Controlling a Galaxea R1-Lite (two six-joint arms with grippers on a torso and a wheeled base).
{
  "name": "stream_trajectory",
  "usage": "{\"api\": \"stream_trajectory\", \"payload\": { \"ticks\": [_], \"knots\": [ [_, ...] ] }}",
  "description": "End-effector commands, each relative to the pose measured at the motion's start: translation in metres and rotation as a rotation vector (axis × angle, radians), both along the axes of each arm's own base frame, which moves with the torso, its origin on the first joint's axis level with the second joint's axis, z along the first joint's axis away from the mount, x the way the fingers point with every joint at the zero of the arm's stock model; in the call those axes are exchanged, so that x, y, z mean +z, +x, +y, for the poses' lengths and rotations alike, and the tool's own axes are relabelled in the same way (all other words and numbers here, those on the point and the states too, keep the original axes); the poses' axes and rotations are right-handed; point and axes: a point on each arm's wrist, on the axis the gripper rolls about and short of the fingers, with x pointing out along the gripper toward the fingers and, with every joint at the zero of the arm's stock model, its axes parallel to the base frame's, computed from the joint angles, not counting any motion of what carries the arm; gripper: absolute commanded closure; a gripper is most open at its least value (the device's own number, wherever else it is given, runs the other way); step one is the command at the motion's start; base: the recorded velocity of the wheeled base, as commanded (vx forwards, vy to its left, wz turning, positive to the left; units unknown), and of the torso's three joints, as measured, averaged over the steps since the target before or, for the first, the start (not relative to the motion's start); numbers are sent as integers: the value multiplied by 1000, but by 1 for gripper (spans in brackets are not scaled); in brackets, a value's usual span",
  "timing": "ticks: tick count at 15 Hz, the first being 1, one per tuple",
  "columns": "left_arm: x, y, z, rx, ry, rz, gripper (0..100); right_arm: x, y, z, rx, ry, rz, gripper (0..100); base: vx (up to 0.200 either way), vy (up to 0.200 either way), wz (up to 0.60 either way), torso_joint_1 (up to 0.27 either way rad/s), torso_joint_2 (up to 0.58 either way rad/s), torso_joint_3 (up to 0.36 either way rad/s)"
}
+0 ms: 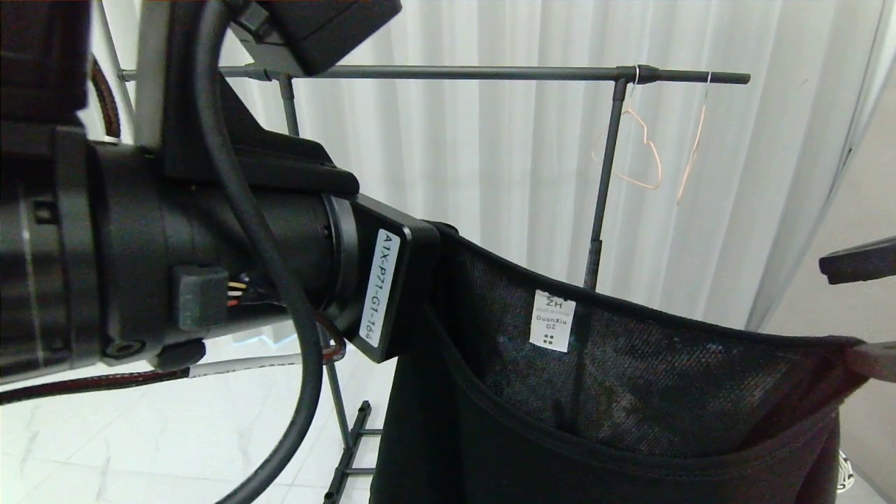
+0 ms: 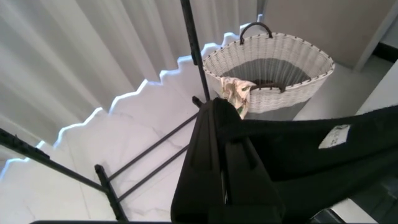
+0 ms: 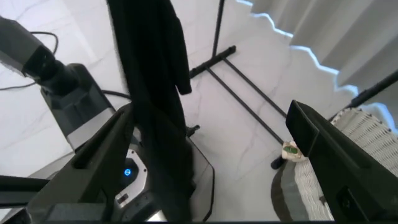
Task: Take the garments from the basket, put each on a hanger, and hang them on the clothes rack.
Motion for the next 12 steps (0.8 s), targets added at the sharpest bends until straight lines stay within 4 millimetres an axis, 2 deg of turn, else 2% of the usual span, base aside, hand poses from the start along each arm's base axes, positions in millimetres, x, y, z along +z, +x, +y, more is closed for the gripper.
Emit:
{"api": "stream_trajectory", "payload": {
  "ticks": [1,5,8,10,12],
  "knots": [
    [-8,10,-4,29,29,18,100,-1,-9,-13,-26,18,-16,0,0,0,0,0,0,0],
    [-16,31,1,160,71,15,100,-6,-6,-21,-96,11,-6,0,0,0,0,0,0,0],
    [-17,45,15,241,77,19,100,-13,2,-25,-159,16,29,0,0,0,0,0,0,0],
    [-18,50,23,298,87,15,100,-17,14,-30,-232,12,40,0,0,0,0,0,0,0],
    [-22,56,38,407,115,4,100,-22,33,-42,-406,-24,60,0,0,0,0,0,0,0]
  ]
}}
